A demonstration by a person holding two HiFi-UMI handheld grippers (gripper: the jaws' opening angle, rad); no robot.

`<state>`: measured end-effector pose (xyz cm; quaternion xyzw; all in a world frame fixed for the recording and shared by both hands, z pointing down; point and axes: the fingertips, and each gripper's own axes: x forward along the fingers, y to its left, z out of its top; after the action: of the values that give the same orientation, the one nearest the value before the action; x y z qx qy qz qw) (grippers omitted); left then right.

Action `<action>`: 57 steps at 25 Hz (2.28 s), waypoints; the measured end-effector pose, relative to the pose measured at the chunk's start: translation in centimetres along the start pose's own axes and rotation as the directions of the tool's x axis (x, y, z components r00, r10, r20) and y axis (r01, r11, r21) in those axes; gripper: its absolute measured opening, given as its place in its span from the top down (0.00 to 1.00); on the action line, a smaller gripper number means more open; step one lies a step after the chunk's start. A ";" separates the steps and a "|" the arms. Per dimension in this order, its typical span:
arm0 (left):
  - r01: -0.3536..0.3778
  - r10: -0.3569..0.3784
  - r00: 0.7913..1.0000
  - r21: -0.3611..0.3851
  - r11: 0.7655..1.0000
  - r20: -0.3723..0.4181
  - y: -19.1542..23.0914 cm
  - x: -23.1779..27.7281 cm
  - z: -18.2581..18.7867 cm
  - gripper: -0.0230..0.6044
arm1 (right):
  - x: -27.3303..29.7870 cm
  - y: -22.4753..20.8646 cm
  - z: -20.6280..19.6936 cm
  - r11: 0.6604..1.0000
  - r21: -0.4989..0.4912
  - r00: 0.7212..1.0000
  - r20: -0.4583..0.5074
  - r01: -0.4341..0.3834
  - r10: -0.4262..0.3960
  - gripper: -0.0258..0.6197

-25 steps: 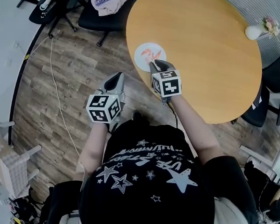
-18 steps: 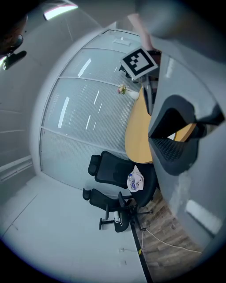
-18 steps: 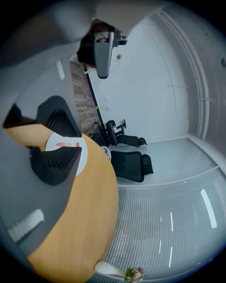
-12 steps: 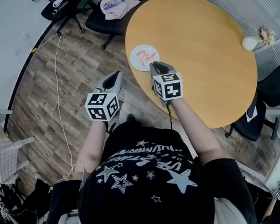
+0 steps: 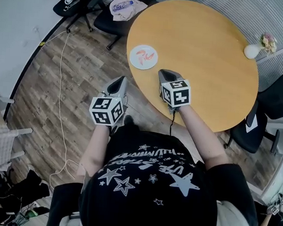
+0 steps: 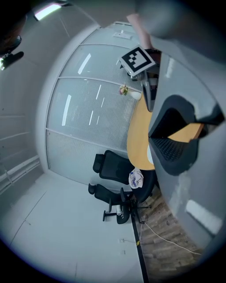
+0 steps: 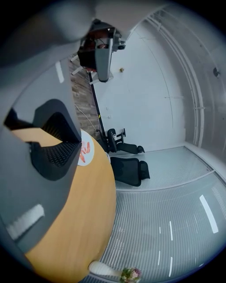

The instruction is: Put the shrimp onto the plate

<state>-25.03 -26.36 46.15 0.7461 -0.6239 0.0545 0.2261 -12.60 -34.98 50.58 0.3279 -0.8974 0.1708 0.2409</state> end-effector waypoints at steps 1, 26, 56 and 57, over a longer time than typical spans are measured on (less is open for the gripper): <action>-0.003 0.003 1.000 0.002 1.000 0.001 -0.5 -0.2 -0.2 0.96 | -0.4 0.1 -0.3 1.000 -0.003 1.000 -0.001 -0.009 0.009 0.96; -0.164 0.167 0.984 -0.040 0.986 0.058 -11.7 -10.5 -7.5 0.96 | -14.0 3.5 -7.7 0.975 -0.046 0.973 0.067 -0.219 0.221 0.96; -0.231 0.238 0.971 -0.156 0.960 0.028 -17.8 -23.9 -17.4 0.96 | -22.5 11.8 -16.9 0.954 -0.059 0.956 -0.001 -0.292 0.293 0.96; -0.231 0.238 0.971 -0.158 0.960 0.027 -18.1 -24.6 -17.8 0.96 | -23.1 12.2 -17.4 0.955 -0.058 0.957 -0.003 -0.291 0.292 0.96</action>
<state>-9.41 5.31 48.19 0.6485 -0.7151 0.0157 0.2604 0.25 -6.36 50.60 0.1853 -0.9411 0.1773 0.2202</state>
